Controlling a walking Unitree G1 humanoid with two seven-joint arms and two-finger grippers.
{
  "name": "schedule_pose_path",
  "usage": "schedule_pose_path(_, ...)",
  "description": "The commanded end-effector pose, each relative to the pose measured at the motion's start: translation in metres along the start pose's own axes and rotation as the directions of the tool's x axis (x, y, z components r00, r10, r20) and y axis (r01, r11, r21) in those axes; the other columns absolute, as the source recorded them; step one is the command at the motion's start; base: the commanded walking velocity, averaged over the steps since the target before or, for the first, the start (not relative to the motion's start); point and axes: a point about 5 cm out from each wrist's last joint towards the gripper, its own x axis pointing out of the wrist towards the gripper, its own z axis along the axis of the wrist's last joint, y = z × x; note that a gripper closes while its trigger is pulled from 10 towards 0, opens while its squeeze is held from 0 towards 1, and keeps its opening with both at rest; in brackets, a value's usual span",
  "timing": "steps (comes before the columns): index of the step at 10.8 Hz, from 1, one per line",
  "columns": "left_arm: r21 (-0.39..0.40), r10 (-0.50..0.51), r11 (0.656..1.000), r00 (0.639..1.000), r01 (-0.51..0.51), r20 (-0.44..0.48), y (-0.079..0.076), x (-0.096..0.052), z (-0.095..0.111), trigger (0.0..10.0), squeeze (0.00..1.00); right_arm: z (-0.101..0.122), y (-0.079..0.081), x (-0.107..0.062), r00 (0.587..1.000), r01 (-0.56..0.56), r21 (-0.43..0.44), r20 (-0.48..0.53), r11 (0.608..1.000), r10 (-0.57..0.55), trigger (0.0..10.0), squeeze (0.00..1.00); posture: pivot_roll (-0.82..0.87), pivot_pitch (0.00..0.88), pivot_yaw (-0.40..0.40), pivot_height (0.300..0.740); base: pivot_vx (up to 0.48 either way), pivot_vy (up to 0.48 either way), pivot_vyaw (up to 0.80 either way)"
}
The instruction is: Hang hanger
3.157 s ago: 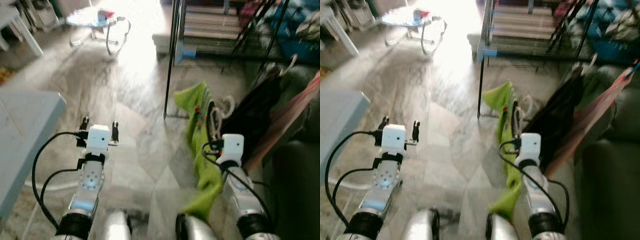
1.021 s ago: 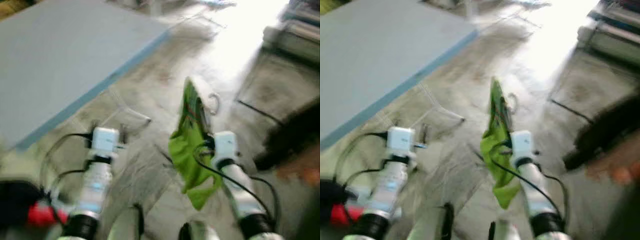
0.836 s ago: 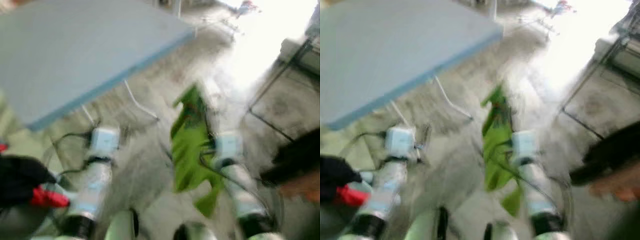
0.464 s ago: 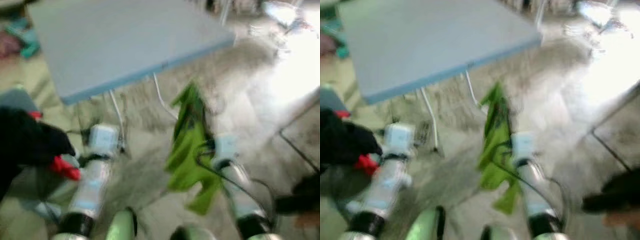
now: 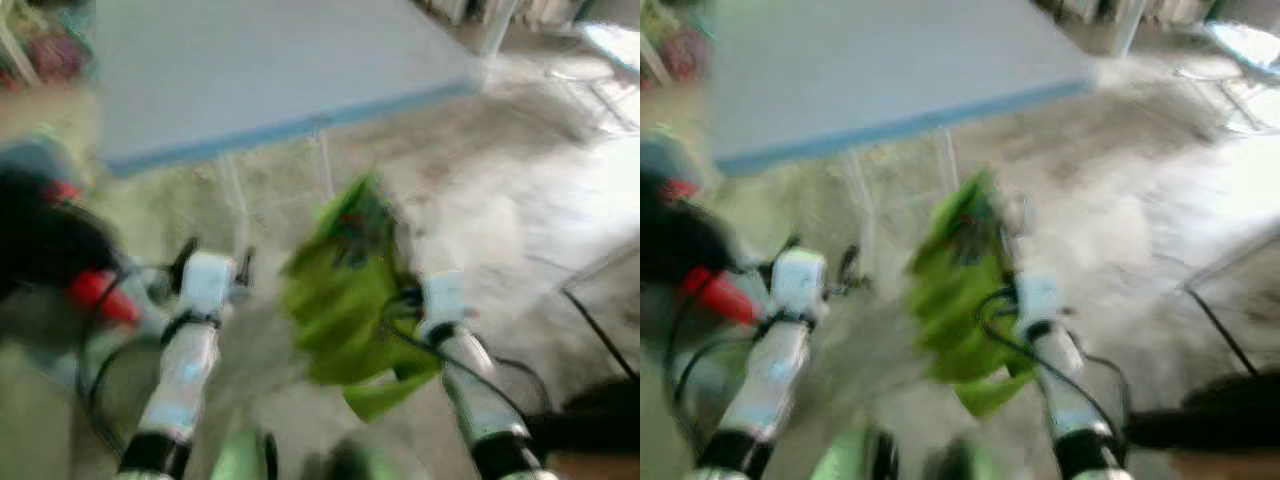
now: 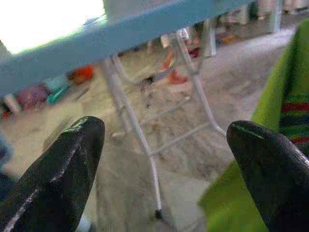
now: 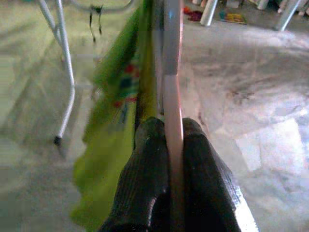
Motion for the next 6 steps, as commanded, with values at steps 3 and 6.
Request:
schedule_pose_path(3, -0.125, -0.178, 0.977, 0.984, 0.175, -0.014, -0.026, 0.004, 0.001, 10.0, 0.00, 0.026, 0.019, -0.010, 0.962, -0.244, 0.049, 0.136, 0.968, 0.236, 10.0, 0.00, -0.01, 0.138, -0.001, 0.740, 0.000, 0.000, 0.00)
schedule_pose_path(6, -0.163, -0.250, 0.955, 0.968, 0.246, -0.003, -0.036, 0.015, 0.007, 10.0, 0.00, 0.037, 0.030, -0.012, 0.925, -0.359, 0.062, 0.161, 0.931, 0.346, 10.0, 0.00, -0.03, 0.133, 0.002, 0.740, 0.000, 0.000, 0.00)
